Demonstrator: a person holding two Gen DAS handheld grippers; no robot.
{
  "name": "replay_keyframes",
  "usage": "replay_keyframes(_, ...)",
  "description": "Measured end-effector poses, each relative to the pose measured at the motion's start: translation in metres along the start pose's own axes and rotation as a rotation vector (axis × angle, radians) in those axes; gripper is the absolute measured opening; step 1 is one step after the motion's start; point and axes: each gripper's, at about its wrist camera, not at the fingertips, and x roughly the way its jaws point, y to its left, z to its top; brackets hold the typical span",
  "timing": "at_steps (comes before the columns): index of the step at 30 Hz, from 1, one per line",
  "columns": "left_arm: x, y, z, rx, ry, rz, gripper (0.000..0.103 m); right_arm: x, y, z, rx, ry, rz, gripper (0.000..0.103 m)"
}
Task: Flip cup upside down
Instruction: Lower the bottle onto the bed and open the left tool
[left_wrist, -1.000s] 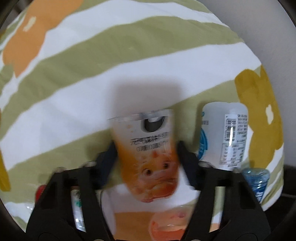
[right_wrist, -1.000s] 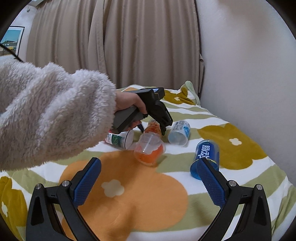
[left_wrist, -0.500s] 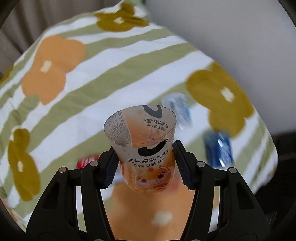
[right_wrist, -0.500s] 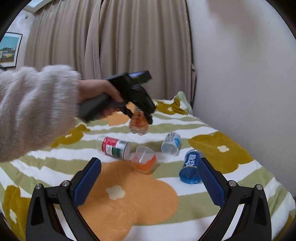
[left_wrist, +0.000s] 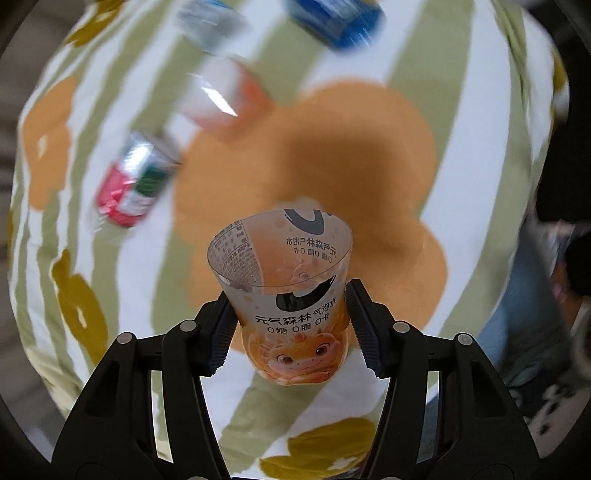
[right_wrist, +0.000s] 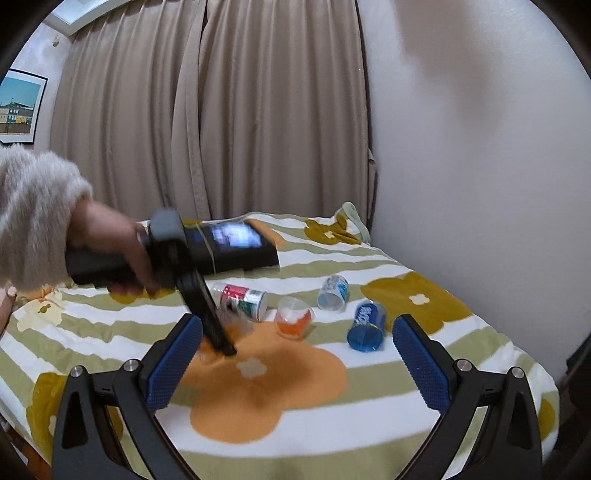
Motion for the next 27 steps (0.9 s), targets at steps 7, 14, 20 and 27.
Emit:
replay_keyframes(7, 0.041, -0.029, 0.02, 0.12, 0.038, 0.071, 0.054, -0.02, -0.014, -0.016, -0.024, 0.041, -0.067, 0.103)
replay_keyframes(14, 0.037, -0.033, 0.023, 0.124, -0.038, 0.102, 0.103, -0.022, -0.031, -0.022, 0.001, 0.063, -0.07, 0.103)
replay_keyframes(20, -0.004, -0.02, -0.002, 0.047, -0.161, 0.099, 0.103, -0.007, -0.031, -0.002, -0.182, 0.144, 0.062, 0.103)
replay_keyframes(27, -0.049, 0.006, -0.115, -0.268, -0.4, -0.02, 0.103, 0.088, 0.035, 0.041, -0.682, 0.494, 0.444, 0.103)
